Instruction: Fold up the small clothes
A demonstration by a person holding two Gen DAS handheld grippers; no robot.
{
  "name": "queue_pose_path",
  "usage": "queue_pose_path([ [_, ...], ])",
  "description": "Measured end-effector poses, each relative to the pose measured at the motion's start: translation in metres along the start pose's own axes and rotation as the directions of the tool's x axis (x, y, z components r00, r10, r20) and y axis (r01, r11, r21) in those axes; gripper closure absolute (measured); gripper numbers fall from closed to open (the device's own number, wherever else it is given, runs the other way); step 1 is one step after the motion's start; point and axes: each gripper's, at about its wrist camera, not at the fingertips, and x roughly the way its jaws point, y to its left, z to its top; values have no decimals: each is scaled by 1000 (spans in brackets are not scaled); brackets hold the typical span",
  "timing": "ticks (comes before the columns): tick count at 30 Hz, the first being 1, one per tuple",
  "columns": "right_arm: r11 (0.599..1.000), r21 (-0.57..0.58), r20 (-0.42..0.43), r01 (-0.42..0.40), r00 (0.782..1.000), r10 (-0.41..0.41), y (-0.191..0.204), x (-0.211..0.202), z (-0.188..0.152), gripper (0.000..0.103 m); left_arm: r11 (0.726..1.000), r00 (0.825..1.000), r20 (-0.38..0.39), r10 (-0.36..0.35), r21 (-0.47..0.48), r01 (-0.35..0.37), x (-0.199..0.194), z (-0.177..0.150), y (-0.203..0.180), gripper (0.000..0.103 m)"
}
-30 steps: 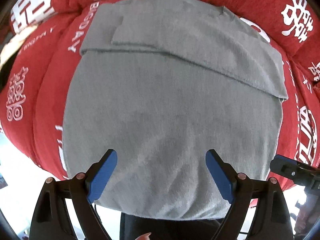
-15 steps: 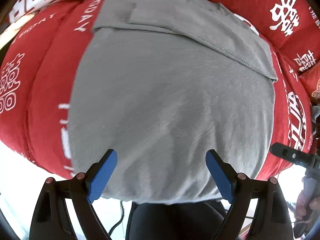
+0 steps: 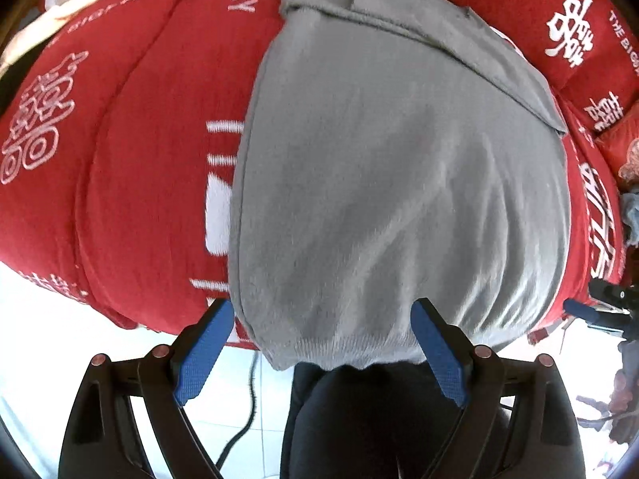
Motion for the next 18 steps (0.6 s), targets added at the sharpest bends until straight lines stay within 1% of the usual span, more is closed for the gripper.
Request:
queue_pose_path([
  [1, 1000, 6, -22, -25, 999, 25, -5, 3, -5, 12, 1000, 1000, -2, -9, 4, 9, 2, -3, 2, 12],
  [2, 1000, 3, -34, -29, 999, 29, -9, 5, -9, 12, 1000, 1000, -4, -11, 7, 11, 4, -6, 3, 12],
  [6, 998, -64, -69, 10, 997, -15, -23, 13, -24, 12, 1000, 1000, -13, -24, 16, 25, 19, -19, 8, 12],
  [7, 996, -86, -75, 27, 997, -34, -28, 16, -26, 12, 999, 999, -17, -38, 8, 38, 24, -23, 10, 12],
  [9, 993, -112, -98, 34, 994, -45, -39, 23, -28, 12, 998, 998, -23, -65, -17, 65, 37, -29, 10, 12],
  [12, 988, -148, -121, 39, 991, -57, -62, 36, -31, 12, 997, 997, -33, -70, -44, 69, 51, -38, 16, 12],
  [14, 988, -150, -133, 31, 990, -51, -73, 43, -32, 12, 995, 996, -37, -84, -64, 82, 59, -44, 22, 12],
  [18, 985, -173, -168, 4, 985, -33, -90, 64, -30, 12, 993, 996, -43, -83, -91, 79, 71, -48, 31, 12],
])
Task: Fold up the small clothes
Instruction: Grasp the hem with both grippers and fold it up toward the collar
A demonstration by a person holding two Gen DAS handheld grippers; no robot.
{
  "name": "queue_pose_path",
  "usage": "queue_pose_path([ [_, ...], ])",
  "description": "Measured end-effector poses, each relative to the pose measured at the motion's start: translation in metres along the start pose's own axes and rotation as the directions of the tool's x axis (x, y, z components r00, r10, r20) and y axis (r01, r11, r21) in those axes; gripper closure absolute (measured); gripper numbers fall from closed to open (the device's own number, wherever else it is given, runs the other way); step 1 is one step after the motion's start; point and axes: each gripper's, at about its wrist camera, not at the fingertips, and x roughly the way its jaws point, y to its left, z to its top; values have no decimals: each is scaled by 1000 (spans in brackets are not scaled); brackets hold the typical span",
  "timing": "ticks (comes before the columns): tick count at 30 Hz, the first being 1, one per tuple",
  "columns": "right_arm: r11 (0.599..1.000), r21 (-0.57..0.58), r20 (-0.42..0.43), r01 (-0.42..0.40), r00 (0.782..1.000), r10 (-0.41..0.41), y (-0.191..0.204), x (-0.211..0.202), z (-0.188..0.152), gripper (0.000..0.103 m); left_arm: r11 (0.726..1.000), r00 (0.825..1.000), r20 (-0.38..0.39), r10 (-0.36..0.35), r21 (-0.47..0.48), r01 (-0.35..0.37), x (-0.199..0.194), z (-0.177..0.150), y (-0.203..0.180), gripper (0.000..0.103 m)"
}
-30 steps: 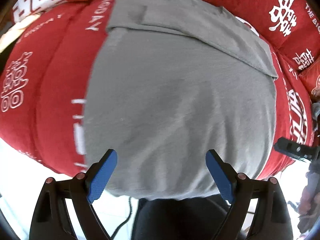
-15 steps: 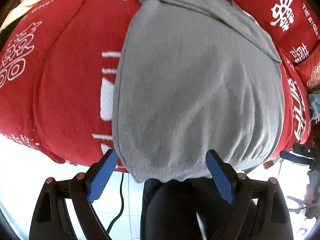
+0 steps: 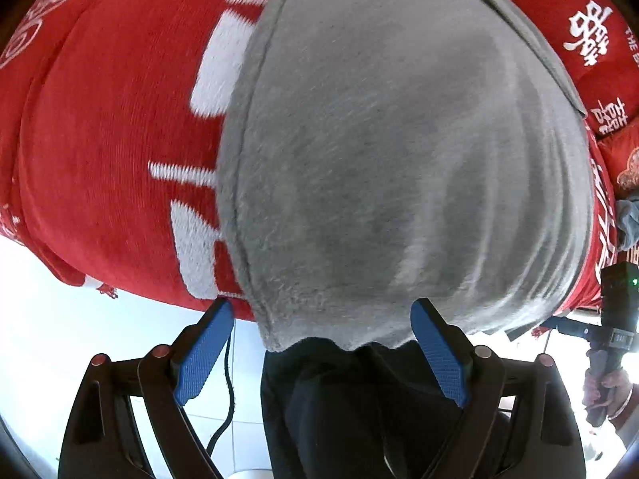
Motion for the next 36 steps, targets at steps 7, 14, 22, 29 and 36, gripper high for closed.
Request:
queue_pose_path([
  [7, 993, -37, -36, -114, 993, 113, 14, 16, 0, 11, 999, 999, -6, -35, -18, 35, 9, 4, 2, 12],
  [14, 982, -43, -45, -182, 983, 180, 23, 19, 0, 11, 999, 998, -40, -39, 14, 39, 20, -3, -7, 14],
  [22, 963, 168, 24, -213, 977, 212, -1, 17, -8, 94, 990, 988, -89, -123, 63, 129, 14, -17, -16, 89],
  [29, 915, 142, 125, -377, 924, 361, 33, -14, -12, 95, 963, 966, -13, -257, 82, 257, -33, -6, -34, 89],
  [36, 863, 87, 254, -497, 849, 463, 72, -54, 3, 95, 939, 939, 97, -331, 128, 318, -85, 41, -53, 89],
])
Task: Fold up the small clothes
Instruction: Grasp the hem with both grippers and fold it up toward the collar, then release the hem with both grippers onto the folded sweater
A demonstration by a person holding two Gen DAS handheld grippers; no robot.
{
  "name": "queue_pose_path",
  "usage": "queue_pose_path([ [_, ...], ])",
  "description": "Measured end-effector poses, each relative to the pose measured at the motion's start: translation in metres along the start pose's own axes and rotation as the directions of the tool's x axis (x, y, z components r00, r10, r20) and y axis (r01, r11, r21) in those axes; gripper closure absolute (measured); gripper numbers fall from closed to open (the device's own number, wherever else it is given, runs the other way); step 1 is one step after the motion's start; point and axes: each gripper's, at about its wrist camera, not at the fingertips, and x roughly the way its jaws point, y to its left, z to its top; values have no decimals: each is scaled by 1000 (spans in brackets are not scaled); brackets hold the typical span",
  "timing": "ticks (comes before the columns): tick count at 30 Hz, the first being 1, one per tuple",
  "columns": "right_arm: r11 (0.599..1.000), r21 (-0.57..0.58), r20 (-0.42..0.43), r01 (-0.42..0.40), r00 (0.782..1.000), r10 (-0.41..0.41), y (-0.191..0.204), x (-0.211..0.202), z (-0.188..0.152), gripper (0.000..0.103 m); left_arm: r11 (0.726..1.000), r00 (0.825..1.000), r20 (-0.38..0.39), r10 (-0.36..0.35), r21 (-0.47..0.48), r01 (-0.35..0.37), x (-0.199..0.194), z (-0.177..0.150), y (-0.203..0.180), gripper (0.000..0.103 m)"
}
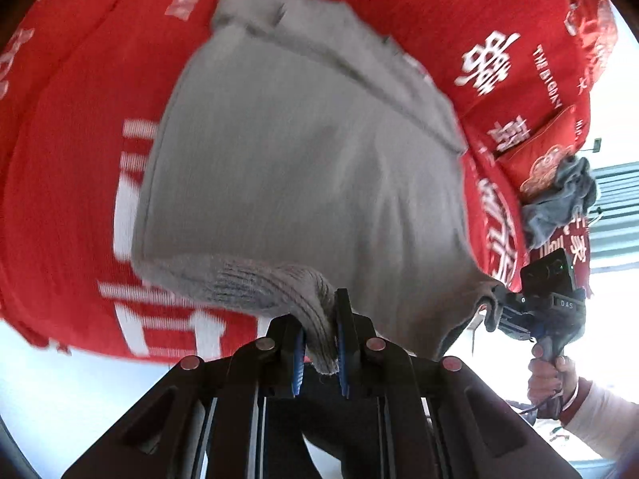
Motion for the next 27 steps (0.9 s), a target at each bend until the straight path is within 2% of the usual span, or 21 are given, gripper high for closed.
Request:
queue_pose_path([
  [6, 993, -54, 80, -110, 990, 114, 43, -18, 28, 95, 1000, 998, 63, 1, 10, -2, -14, 50, 4, 89],
  [11, 985, -106, 106, -139, 983, 151, 70, -26, 67, 95, 1000, 990, 142, 7, -8, -6, -28, 100, -4, 89],
  [19, 973, -174, 141, -152, 974, 177, 115, -42, 176, 95, 999, 961, 274, 35, 13, -41, -40, 201, -22, 89],
  [23, 967, -223, 116, -122, 982, 150, 132, -37, 232, 95, 996, 944, 322, 73, 22, -84, -31, 258, -29, 89],
  [27, 974, -212, 101, -81, 989, 104, 127, -20, 289, 95, 984, 930, 326, 173, -11, -179, -2, 301, -24, 89],
])
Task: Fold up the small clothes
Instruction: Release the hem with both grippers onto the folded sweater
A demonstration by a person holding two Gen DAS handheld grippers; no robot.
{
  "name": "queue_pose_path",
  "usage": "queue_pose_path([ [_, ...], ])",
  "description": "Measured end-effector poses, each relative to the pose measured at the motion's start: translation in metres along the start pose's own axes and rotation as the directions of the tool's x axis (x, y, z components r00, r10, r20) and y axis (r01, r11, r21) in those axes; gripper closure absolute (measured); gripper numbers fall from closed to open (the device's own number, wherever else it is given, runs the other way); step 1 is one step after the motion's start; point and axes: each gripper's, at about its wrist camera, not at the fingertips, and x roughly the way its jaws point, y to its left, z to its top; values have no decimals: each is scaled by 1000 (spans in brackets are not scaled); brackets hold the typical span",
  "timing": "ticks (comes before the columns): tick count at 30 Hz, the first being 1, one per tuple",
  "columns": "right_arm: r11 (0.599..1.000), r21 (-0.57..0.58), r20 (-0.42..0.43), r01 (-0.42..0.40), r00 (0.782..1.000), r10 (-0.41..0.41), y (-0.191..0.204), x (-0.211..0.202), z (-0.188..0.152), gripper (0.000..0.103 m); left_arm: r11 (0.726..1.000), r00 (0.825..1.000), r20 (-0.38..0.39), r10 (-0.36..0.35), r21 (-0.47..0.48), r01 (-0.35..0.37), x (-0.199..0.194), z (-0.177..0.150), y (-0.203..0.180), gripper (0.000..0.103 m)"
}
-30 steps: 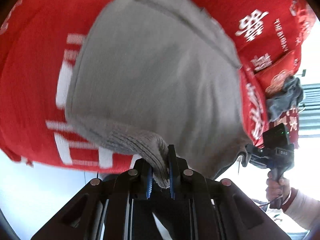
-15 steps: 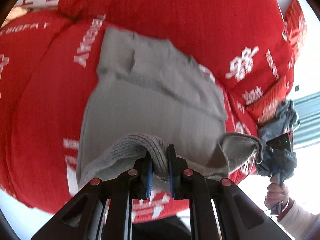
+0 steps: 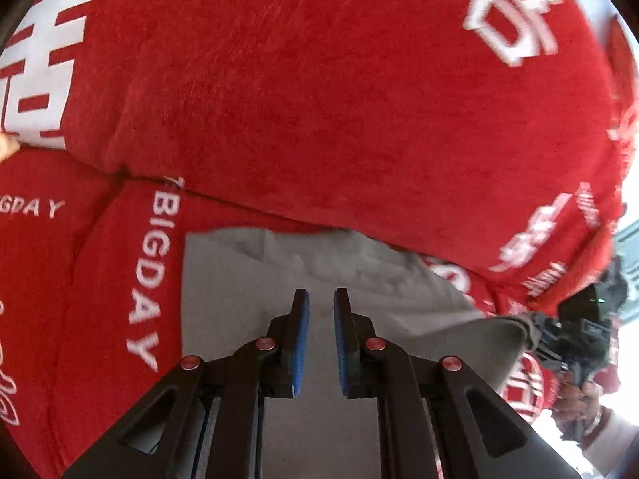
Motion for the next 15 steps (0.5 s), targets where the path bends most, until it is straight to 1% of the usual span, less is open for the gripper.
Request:
queue_pose_path([
  [2, 999, 15, -12, 44, 999, -44, -14, 9, 15, 95, 998, 997, -27, 67, 1, -67, 20, 2, 1, 89],
  [4, 990, 57, -36, 125, 992, -123, -38, 19, 26, 95, 996, 992, -91, 91, 19, -90, 37, -3, 2, 89],
  [6, 978, 92, -73, 185, 981, -179, -60, 26, 29, 95, 990, 978, -165, 128, 83, -115, 53, -13, 0, 87],
  [7, 974, 101, -84, 204, 977, -196, -66, 26, 29, 94, 984, 970, -191, 151, 121, -130, 59, -17, -2, 73],
  [8, 966, 100, -94, 240, 969, -230, -69, 26, 28, 93, 972, 958, -216, 190, 176, -154, 66, -24, -5, 60],
  [9, 958, 80, -100, 274, 959, -266, -68, 25, 27, 93, 964, 953, -216, 213, 204, -169, 68, -27, -6, 36],
  [10, 948, 41, -107, 314, 945, -309, -62, 24, 26, 89, 956, 950, -209, 231, 232, -181, 68, -31, -8, 34],
  [11, 933, -16, -108, 359, 927, -358, -53, 23, 24, 84, 949, 947, -215, 237, 260, -178, 69, -33, -11, 34],
  [12, 911, -86, -102, 403, 906, -410, -42, 22, 24, 69, 946, 939, -249, 236, 279, -163, 73, -36, -12, 34],
  [13, 884, -160, -92, 440, 885, -457, -31, 21, 22, 54, 947, 935, -266, 233, 282, -155, 74, -37, -12, 34],
  [14, 862, -208, -82, 462, 870, -486, -26, 20, 21, 52, 948, 930, -291, 225, 284, -141, 77, -38, -11, 34],
  [15, 815, -284, -64, 506, 837, -543, -17, 22, 21, 53, 949, 922, -319, 221, 290, -127, 80, -40, -11, 34],
])
